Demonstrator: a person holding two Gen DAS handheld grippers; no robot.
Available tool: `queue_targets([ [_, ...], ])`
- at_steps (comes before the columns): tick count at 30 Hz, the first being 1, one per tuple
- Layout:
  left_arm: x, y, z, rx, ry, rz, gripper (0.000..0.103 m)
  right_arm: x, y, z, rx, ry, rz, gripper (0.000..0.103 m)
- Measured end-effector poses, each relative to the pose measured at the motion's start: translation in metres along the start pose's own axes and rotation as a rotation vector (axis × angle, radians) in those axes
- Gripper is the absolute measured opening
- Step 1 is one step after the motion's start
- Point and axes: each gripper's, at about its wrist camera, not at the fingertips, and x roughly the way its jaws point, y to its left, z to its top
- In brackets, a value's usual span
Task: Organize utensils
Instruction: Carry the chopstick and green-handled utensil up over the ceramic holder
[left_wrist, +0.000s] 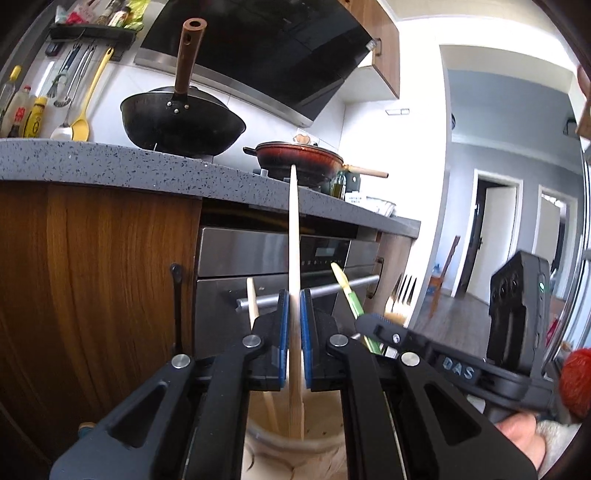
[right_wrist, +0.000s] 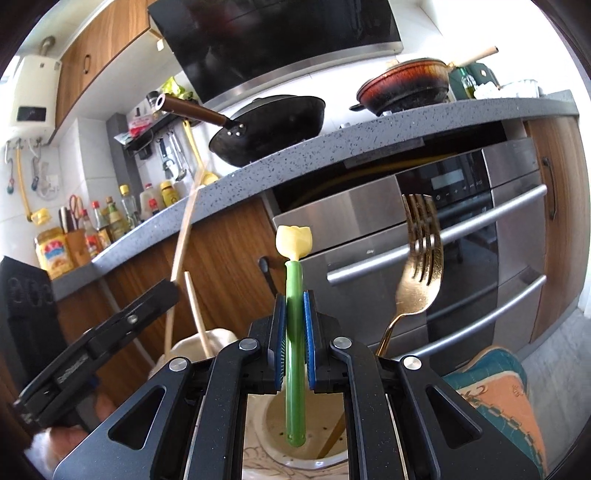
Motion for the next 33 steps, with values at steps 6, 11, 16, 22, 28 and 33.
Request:
queue_targets([
  [6,-0.014,0.002,-0.01,-0.005,0.044,0.0,0.006,0.007,0.003,-0.009,-0.062,-0.008,-0.049,0.01],
  [11,-0.021,0.004,-0.019,-0.009,0.074,0.022,0.006,0.009,0.008,-0.016,-0.132,-0.008,-0.09,0.01],
  [16,-0.027,0.005,-0.024,-0.008,0.088,0.038,0.006,0.006,0.01,-0.021,-0.154,-0.005,-0.103,0.01],
  [22,-0.03,0.008,-0.027,-0.011,0.101,0.038,0.006,-0.008,0.013,-0.026,-0.167,-0.015,-0.114,0.01],
  [28,-0.032,0.008,-0.029,-0.014,0.109,0.034,0.006,-0.025,0.018,-0.033,-0.202,-0.023,-0.141,0.01],
  [33,-0.033,0.007,-0.028,-0.01,0.107,0.036,0.006,-0.038,0.017,-0.038,-0.203,-0.022,-0.165,0.01],
])
